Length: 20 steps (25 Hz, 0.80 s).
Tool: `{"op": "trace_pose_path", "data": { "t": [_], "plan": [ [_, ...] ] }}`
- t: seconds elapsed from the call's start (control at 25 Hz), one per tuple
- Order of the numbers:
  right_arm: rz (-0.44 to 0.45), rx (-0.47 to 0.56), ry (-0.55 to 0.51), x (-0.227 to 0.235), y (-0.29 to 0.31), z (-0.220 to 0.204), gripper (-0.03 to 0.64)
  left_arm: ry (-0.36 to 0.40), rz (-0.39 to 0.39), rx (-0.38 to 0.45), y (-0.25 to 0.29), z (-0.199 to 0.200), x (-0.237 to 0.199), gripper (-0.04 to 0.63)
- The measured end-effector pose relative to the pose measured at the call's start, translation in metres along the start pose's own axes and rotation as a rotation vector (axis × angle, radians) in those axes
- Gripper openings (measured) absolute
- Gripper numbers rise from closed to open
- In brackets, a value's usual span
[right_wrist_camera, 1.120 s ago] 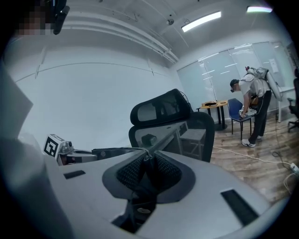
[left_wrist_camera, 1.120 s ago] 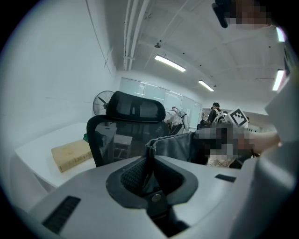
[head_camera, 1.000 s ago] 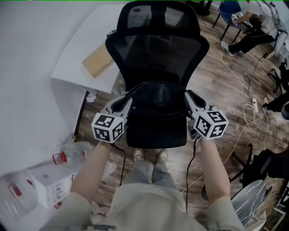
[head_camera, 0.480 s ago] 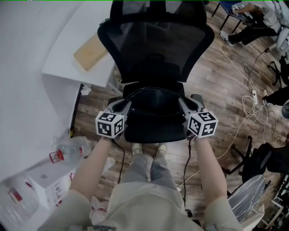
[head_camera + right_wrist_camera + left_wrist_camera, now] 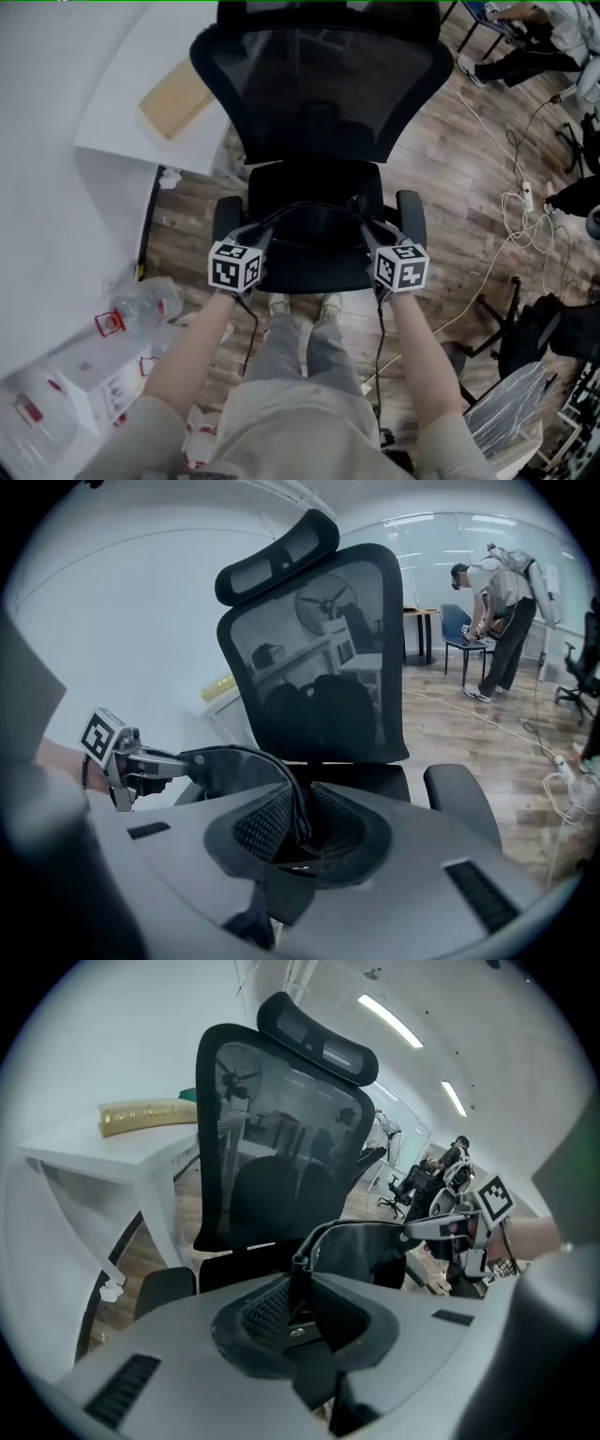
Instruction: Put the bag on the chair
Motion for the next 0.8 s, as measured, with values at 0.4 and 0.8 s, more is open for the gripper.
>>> {"op": "trace_pose_path", "data": {
  "t": [0.4,0.8],
  "plan": [
    [-0.013,-0.147,0.056,0.001,0.012,-0.062,0.086,-0.017,0.025,-0.166,0.014,-0.069,-0.005,0.063],
    [0.026,-0.249,0.093,-0.001,0.013,-0.067,0.139,0.013,0.013,-0.241,0.012,-0.084,-0.008,0.087]
  ]
}}
Point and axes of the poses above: the fingertips, and each gripper's own axes: y forward along the fingers, x to its right, z out of its top, the point moved 6 cm from there along -y, backward along the fingers, and after that the axes turned 7 degrees about x, right-handed, at the moved point
